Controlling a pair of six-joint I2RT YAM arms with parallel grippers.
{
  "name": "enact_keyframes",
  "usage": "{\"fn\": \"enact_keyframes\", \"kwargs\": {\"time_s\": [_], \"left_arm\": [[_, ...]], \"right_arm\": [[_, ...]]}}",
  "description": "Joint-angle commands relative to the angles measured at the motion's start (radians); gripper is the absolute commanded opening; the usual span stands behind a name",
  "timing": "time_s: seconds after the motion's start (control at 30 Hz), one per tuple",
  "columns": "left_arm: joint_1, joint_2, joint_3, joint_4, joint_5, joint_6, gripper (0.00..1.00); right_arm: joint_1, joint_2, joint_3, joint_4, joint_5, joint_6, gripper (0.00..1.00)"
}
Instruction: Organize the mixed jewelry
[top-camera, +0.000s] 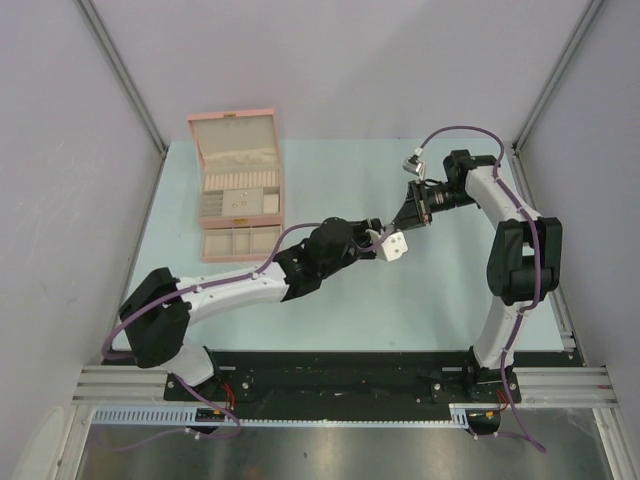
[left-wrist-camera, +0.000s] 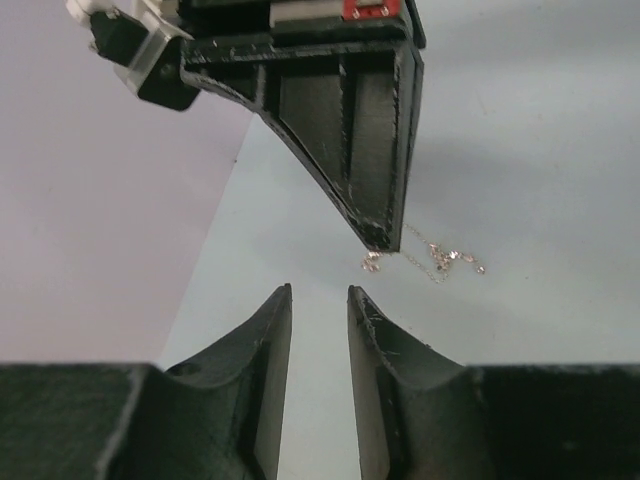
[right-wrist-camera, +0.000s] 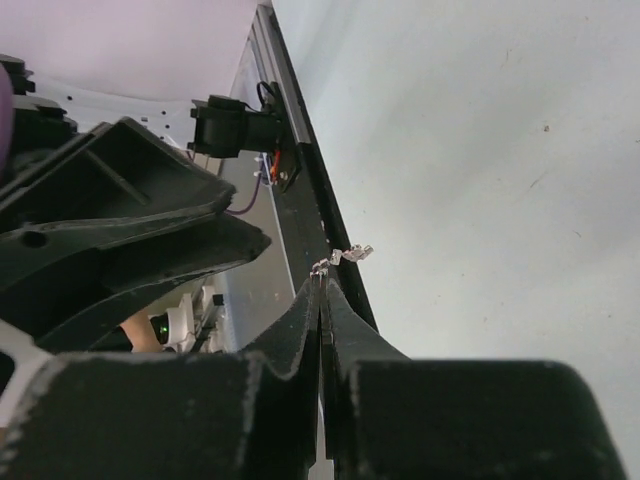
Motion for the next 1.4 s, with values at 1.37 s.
{"fn": "enact_keyframes", "kwargs": {"time_s": [1.37], "left_arm": [[-0.073, 0.025, -0.121, 0.298, 0.046, 0.14, 0.37]], "right_arm": [[-0.016, -0.025, 0.008, -0.035, -0.113, 0.0, 0.0]]}}
